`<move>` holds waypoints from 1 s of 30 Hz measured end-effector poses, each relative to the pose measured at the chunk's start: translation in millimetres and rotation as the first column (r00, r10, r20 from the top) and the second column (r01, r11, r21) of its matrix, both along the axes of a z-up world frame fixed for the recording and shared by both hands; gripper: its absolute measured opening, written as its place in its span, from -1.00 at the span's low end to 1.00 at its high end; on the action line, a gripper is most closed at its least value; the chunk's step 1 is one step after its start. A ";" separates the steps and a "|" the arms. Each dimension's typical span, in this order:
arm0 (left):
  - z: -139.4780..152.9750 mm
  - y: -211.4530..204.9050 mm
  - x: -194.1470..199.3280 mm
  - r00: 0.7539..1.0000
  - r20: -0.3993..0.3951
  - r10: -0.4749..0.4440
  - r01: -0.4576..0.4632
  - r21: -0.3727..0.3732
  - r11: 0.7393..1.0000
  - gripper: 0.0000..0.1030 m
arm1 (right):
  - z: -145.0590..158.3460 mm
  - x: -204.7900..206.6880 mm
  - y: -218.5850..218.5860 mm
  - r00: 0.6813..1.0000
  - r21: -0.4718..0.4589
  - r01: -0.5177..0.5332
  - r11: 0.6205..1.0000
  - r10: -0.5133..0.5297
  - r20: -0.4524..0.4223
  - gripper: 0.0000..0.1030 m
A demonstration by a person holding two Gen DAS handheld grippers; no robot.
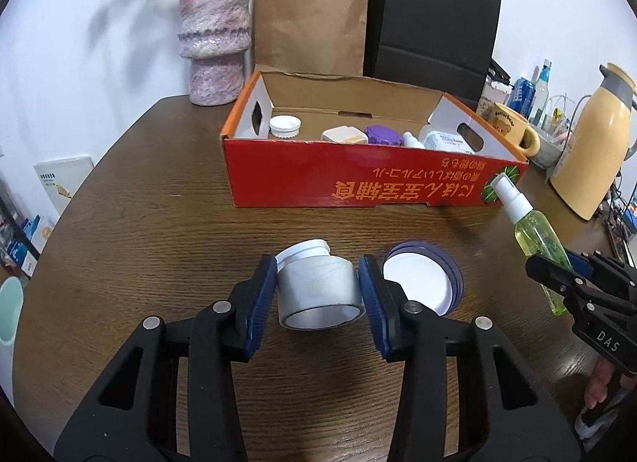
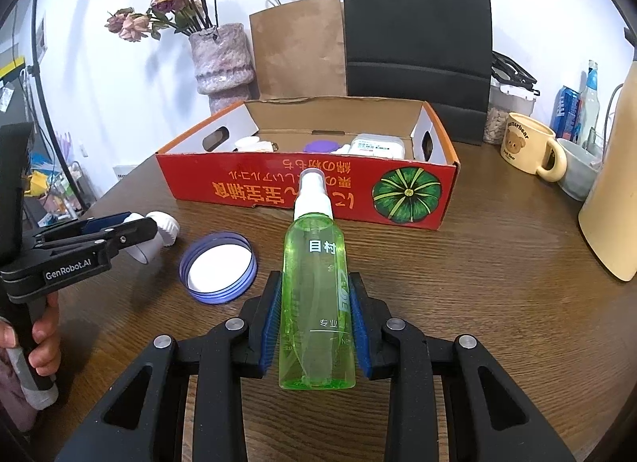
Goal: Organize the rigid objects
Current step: 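Grasp the white jar with the left tool while the right tool holds the spray bottle, then carry the white jar and green spray bottle over the box with both tools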
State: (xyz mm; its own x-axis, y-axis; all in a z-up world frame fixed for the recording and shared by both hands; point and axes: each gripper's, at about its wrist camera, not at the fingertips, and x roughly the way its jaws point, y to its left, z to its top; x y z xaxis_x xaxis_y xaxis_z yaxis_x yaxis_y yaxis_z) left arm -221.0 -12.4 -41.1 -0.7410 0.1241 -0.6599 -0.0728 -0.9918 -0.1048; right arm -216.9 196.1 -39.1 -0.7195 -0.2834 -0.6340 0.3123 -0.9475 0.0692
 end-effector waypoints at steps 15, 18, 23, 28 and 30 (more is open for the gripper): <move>7.9 -10.3 17.2 0.999 -0.041 0.004 -0.003 0.022 1.000 -0.25 | 7.1 7.2 2.8 1.000 -0.022 -0.012 1.000 0.011 -0.028 -0.33; 8.5 -11.9 20.2 0.999 -0.045 0.011 -0.010 0.022 1.000 -0.25 | 8.0 8.6 3.1 0.999 -0.023 -0.014 1.000 0.013 -0.033 -0.33; 16.9 -12.8 24.9 0.997 -0.065 0.028 -0.026 0.036 0.999 -0.25 | 12.2 11.2 4.1 0.999 -0.033 -0.016 0.999 0.015 -0.046 -0.33; 33.3 -7.4 23.5 0.995 -0.095 0.043 -0.041 0.022 0.999 -0.25 | 19.7 10.2 4.4 0.998 -0.042 -0.011 0.999 0.008 -0.060 -0.33; 40.1 -4.8 20.2 0.993 -0.105 0.048 -0.046 0.020 0.999 -0.25 | 24.2 7.4 4.1 0.998 -0.044 -0.008 0.999 0.005 -0.068 -0.33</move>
